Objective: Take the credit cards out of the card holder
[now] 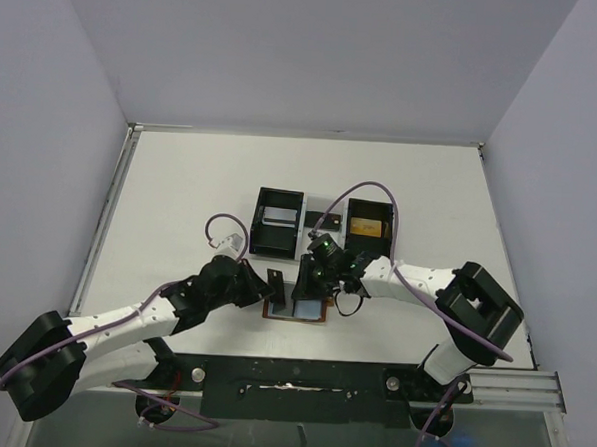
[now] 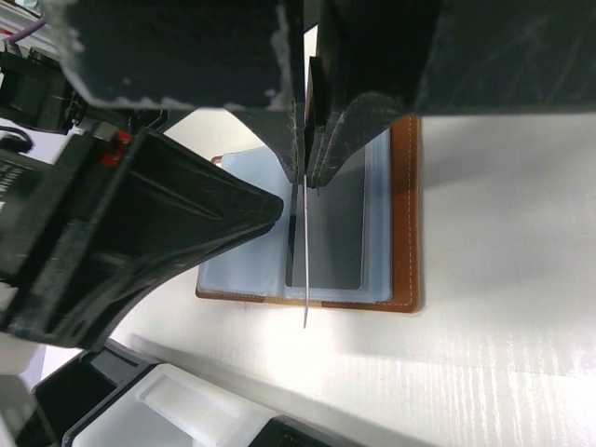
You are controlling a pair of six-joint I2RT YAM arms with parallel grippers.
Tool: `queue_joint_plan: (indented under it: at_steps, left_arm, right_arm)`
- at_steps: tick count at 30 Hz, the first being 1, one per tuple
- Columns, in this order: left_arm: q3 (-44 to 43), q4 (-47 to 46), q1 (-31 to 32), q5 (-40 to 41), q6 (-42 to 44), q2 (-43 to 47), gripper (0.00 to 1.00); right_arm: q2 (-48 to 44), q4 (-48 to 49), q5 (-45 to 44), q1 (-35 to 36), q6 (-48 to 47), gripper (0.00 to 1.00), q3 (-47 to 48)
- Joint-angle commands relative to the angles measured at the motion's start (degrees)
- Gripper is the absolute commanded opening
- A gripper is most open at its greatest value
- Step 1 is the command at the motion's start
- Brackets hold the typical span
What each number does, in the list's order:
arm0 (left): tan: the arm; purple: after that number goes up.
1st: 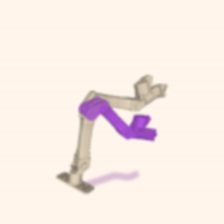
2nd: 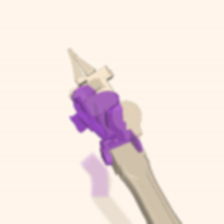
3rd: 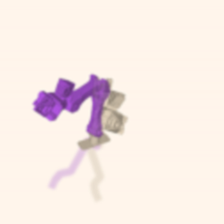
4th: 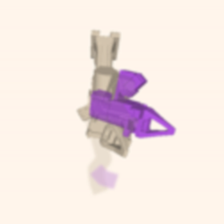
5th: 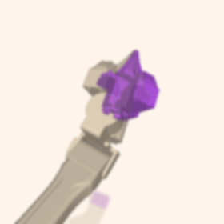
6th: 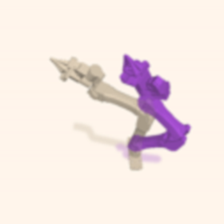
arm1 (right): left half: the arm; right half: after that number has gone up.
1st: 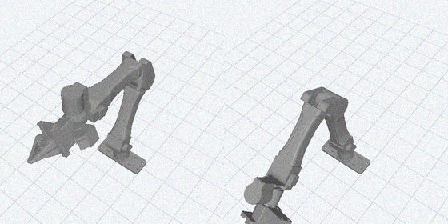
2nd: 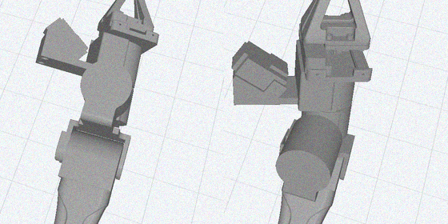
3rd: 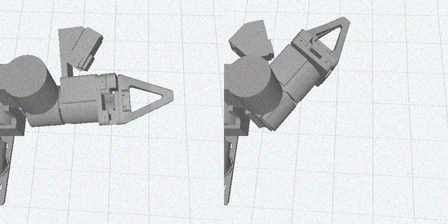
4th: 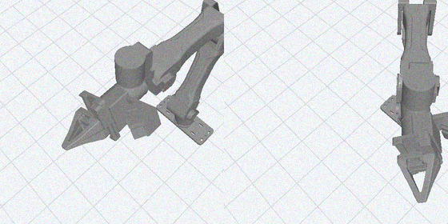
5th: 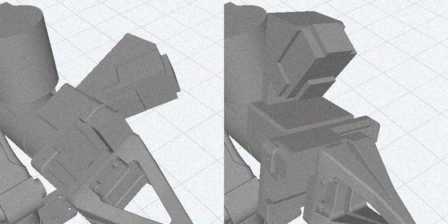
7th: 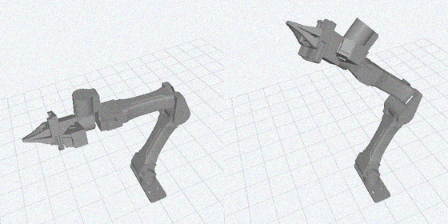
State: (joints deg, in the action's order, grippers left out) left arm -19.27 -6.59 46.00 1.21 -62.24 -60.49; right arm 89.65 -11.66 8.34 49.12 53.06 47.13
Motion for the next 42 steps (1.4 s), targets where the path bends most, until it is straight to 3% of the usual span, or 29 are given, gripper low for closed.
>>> queue_joint_plan:
  at_steps: [1,12,20,25,31,38,42]
  left_arm:
    - [-0.4,1.0,-0.5,2.7,0.9,2.9,0.0]
    - [-1.0,-0.7,-0.6,1.3,1.9,2.6,0.0]
    - [-0.8,-3.7,-0.6,-0.7,2.8,2.8,0.0]
    - [-0.3,-6.7,-0.6,-2.7,3.2,2.5,0.0]
    - [1.9,-13.3,-0.7,-5.2,2.4,4.3,0.0]
    - [3.8,-21.4,-1.1,-8.7,3.1,5.9,0.0]
    - [6.2,-28.6,-3.1,-12.9,0.8,5.8,0.0]
  right_arm:
    - [0.6,-0.8,-1.3,0.2,-0.8,0.21,1.6]
    - [-1.2,-4.5,-4.3,-0.1,-2.8,0.22,2.9]
    - [-7.0,-0.4,-5.9,-0.8,-0.3,0.27,0.6]
    - [-13.2,4.8,-6.6,-2.7,2.1,0.39,-4.7]
    - [-22.4,12.1,-9.5,-4.8,3.5,0.61,-11.9]
    - [-35.2,29.6,-13.3,-5.7,1.1,0.72,-24.8]
    - [-40.6,30.2,-9.6,-8.4,0.6,0.85,-27.3]
